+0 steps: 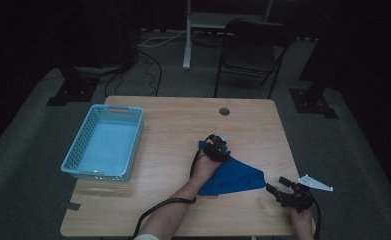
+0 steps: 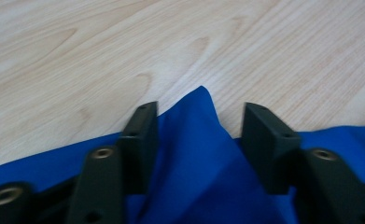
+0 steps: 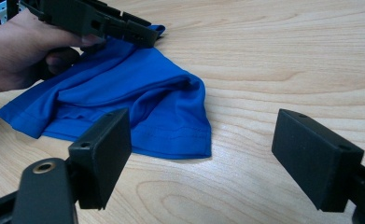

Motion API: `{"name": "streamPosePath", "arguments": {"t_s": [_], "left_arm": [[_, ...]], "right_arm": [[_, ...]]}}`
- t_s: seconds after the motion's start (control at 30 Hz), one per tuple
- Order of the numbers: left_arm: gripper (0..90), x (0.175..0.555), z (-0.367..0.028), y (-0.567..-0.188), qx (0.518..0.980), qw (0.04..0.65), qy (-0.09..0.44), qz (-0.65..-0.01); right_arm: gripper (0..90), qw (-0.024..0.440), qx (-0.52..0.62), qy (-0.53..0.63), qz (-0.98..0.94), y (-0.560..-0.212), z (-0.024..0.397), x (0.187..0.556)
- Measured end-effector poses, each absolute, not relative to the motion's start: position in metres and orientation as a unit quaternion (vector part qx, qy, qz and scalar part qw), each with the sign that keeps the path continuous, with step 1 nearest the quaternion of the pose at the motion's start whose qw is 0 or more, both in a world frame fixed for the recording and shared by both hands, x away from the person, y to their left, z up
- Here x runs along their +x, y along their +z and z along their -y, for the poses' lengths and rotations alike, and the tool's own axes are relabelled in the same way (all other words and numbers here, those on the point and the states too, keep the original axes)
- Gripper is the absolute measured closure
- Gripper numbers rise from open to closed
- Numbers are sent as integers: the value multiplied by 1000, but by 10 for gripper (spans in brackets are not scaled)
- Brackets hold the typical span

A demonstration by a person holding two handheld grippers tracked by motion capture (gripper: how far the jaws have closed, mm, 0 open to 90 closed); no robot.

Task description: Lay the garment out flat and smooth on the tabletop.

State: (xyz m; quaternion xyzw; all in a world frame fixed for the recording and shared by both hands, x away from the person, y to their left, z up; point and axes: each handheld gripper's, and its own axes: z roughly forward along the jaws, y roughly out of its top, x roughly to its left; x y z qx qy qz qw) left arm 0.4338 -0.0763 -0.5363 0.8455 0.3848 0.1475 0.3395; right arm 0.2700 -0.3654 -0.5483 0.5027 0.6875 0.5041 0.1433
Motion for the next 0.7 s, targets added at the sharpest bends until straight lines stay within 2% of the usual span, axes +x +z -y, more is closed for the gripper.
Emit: {"name": "streamPosePath", "arguments": {"t_s": [0.13, 0.23, 0.4, 0.7], "left_arm": [[717, 429, 82, -537, 852, 344, 149, -367], [819, 429, 82, -536, 853, 344, 148, -362], [847, 428, 72, -526, 849, 365, 125, -361], [846, 430, 26, -495, 822, 407, 93, -386]], "right_arm": [[193, 142, 504, 502, -688, -548, 365, 270], [194, 141, 505, 502, -688, -548, 365, 270], [193, 139, 506, 503, -687, -548, 366, 271], [194, 133, 509, 501, -687, -549, 366, 272]]}}
